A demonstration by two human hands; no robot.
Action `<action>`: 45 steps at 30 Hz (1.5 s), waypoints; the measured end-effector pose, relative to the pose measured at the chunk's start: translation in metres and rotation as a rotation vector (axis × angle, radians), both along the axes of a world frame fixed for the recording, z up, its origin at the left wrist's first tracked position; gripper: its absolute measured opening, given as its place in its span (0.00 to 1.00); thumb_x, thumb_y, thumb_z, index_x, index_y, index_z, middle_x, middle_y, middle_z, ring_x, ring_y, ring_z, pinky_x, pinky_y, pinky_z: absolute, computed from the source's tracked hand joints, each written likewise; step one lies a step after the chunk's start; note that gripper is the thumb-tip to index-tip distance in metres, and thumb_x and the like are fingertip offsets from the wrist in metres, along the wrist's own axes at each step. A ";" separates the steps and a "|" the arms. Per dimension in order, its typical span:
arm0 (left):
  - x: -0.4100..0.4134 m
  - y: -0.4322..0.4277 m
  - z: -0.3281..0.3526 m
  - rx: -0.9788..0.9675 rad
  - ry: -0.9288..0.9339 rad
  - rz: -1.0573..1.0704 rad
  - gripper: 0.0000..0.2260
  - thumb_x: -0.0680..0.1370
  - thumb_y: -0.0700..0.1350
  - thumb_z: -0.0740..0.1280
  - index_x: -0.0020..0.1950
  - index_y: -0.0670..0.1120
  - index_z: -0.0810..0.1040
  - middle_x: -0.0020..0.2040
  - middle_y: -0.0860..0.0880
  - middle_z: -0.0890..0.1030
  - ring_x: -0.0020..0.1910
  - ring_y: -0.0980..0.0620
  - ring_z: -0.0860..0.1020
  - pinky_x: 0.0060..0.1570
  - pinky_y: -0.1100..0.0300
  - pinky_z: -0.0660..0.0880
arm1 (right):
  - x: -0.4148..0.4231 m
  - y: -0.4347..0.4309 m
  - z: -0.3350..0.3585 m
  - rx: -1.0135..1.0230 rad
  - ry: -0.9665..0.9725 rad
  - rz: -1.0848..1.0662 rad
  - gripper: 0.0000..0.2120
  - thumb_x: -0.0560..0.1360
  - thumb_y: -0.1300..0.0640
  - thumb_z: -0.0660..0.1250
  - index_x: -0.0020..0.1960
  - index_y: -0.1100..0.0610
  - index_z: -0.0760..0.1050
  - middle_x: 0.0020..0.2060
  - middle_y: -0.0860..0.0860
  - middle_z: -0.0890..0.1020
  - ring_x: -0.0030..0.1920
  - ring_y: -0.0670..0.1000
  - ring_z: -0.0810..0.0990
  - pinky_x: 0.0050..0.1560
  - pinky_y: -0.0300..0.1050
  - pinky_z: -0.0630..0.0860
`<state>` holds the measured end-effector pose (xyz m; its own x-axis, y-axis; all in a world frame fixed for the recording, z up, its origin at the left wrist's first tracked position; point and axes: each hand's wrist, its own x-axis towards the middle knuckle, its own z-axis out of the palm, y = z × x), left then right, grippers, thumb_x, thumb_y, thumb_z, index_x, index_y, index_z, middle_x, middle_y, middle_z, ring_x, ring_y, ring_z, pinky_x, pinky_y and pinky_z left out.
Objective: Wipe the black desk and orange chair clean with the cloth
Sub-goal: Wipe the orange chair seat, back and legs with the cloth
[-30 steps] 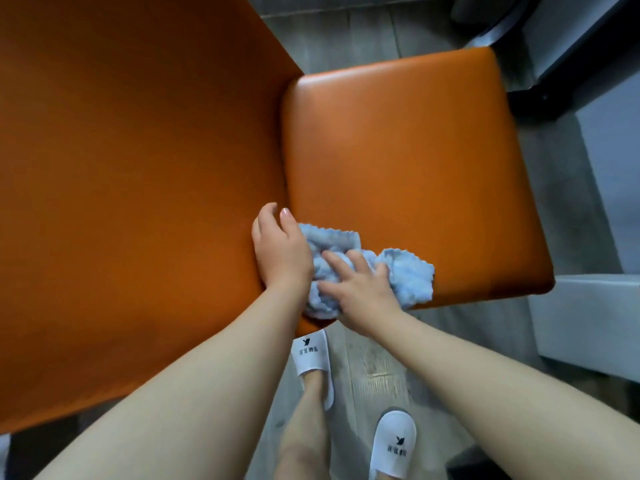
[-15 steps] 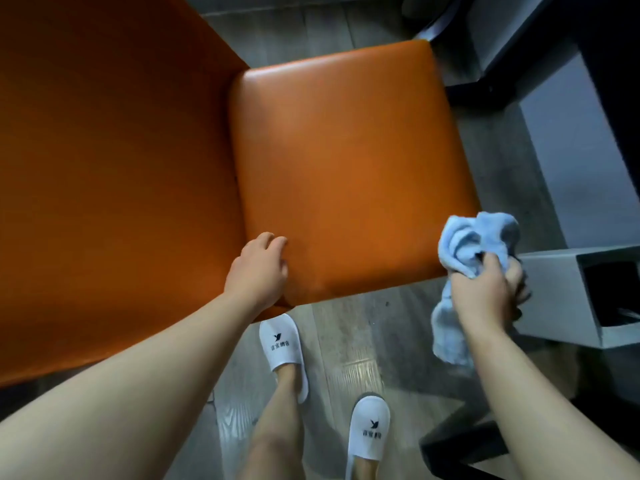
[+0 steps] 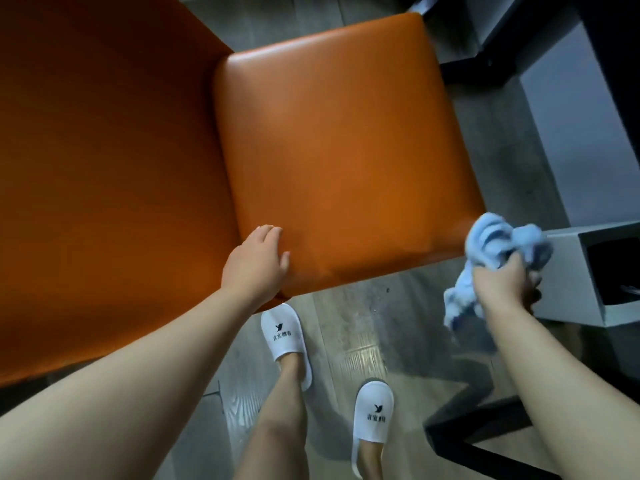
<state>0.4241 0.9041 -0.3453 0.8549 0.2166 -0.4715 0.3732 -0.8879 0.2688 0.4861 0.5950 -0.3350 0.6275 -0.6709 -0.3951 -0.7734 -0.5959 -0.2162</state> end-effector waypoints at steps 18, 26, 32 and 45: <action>0.070 0.020 -0.007 0.071 -0.043 -0.024 0.27 0.79 0.42 0.59 0.77 0.47 0.53 0.77 0.48 0.54 0.76 0.47 0.49 0.72 0.50 0.54 | 0.088 0.129 0.016 -0.032 -0.415 0.816 0.29 0.69 0.56 0.64 0.70 0.46 0.66 0.63 0.55 0.72 0.58 0.62 0.70 0.55 0.55 0.65; 0.110 0.061 -0.017 0.106 0.002 -0.009 0.26 0.79 0.49 0.60 0.76 0.55 0.55 0.78 0.48 0.52 0.77 0.45 0.47 0.72 0.48 0.54 | 0.090 0.119 -0.034 -0.178 -0.068 1.126 0.30 0.72 0.50 0.66 0.72 0.41 0.61 0.75 0.45 0.58 0.70 0.54 0.58 0.65 0.58 0.60; 0.166 0.081 -0.025 0.017 0.140 0.071 0.41 0.73 0.59 0.67 0.77 0.55 0.43 0.77 0.49 0.39 0.76 0.44 0.38 0.72 0.43 0.49 | 0.172 0.157 -0.006 -0.089 -0.421 0.459 0.29 0.72 0.51 0.67 0.71 0.48 0.63 0.68 0.57 0.64 0.63 0.63 0.65 0.59 0.61 0.68; 0.163 0.077 -0.033 0.035 0.184 0.014 0.55 0.65 0.61 0.73 0.76 0.51 0.36 0.76 0.48 0.34 0.75 0.43 0.36 0.68 0.47 0.63 | 0.242 0.131 -0.033 -0.179 -0.231 0.440 0.27 0.73 0.57 0.64 0.71 0.49 0.63 0.73 0.57 0.57 0.69 0.64 0.59 0.65 0.65 0.60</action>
